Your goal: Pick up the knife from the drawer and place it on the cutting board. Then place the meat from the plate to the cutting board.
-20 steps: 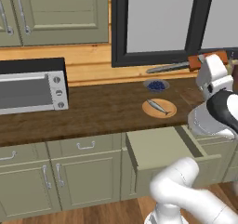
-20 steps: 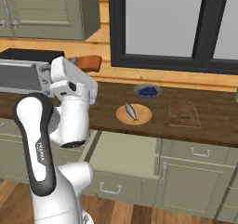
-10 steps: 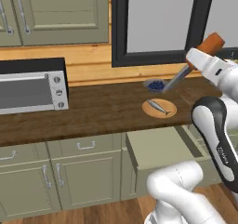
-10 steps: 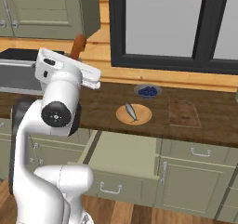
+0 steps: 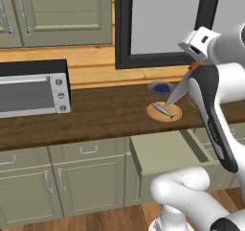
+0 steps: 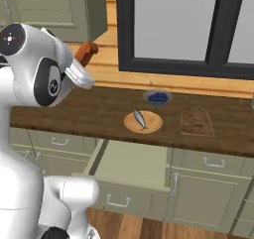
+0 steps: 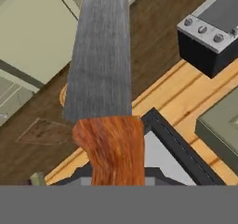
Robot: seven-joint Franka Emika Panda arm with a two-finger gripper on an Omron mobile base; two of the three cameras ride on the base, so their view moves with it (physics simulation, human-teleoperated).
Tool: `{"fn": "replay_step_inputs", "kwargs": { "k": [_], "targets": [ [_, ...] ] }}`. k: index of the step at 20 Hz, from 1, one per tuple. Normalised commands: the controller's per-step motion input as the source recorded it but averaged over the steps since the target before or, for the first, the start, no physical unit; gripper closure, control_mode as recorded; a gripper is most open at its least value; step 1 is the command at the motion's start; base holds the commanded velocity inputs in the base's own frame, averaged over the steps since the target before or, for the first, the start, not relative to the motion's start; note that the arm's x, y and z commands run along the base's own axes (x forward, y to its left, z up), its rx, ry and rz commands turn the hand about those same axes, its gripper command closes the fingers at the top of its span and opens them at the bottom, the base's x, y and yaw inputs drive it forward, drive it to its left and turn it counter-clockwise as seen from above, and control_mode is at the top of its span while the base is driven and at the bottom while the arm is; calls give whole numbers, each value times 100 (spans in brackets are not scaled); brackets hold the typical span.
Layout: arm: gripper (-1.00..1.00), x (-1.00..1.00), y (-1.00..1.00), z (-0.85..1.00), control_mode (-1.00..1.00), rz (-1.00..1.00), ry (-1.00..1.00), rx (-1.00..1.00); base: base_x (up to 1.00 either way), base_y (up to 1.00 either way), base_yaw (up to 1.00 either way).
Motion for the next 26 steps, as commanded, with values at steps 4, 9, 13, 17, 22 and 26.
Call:
{"fn": "replay_step_inputs", "kwargs": {
  "k": [4,9,13,17,22,26],
  "targets": [
    [100,-4,0,-100,-100,-37,5,28,0,0,0],
    [100,0,-21,-93,-100,-25,21,42,0,0,0],
    [100,0,-30,-69,-100,0,25,64,0,0,0],
    [100,0,0,-9,-100,-10,36,69,0,0,0],
    [100,0,8,-26,-100,-40,48,51,0,0,0],
    [100,8,11,-33,-100,-27,45,16,0,0,0]
  ]
}}
